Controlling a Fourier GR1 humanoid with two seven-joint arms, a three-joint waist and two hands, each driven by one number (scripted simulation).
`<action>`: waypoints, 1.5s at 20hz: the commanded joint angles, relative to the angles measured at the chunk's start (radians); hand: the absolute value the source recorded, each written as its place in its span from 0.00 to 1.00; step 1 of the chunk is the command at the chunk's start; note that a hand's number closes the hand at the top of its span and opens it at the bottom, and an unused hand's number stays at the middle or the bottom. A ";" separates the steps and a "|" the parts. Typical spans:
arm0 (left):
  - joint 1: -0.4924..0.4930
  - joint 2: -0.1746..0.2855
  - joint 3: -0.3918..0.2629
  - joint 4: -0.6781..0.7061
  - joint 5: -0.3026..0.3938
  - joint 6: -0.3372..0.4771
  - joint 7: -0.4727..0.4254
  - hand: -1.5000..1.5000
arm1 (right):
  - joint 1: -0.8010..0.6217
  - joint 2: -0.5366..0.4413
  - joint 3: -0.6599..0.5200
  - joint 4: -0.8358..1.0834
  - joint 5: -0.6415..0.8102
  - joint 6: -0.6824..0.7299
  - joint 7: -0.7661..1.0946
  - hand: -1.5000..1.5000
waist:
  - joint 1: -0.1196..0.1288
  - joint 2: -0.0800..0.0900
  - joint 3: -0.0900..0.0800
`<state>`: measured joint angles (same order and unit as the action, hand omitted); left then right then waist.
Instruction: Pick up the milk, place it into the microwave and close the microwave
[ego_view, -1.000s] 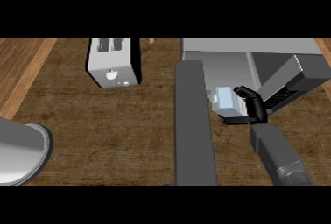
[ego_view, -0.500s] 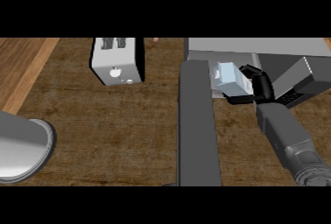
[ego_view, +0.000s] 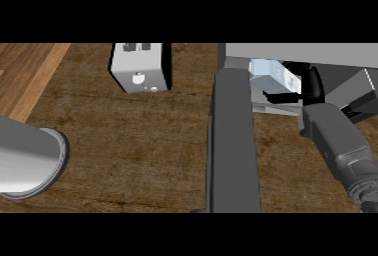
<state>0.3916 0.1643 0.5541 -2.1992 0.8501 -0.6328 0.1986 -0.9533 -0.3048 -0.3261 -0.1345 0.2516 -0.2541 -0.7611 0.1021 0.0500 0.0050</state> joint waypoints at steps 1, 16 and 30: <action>-0.017 0.006 -0.012 0.013 0.000 -0.008 0.003 0.00 | -0.028 -0.029 0.002 0.013 0.014 -0.084 0.038 1.00 | 0.024 0.010 0.001; -0.103 0.053 -0.015 0.042 -0.022 0.016 0.015 0.00 | -0.065 -0.105 -0.020 0.029 0.010 -0.120 0.072 1.00 | 0.063 0.047 0.007; -0.138 0.075 -0.012 0.070 -0.061 -0.004 0.009 0.00 | -0.075 -0.152 -0.034 0.037 0.006 -0.108 0.074 1.00 | 0.087 0.055 0.008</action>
<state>0.2666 0.2300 0.5438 -2.1331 0.8066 -0.6319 0.2069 -1.0249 -0.4453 -0.3600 -0.0988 0.2549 -0.3682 -0.6856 0.1889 0.1028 0.0123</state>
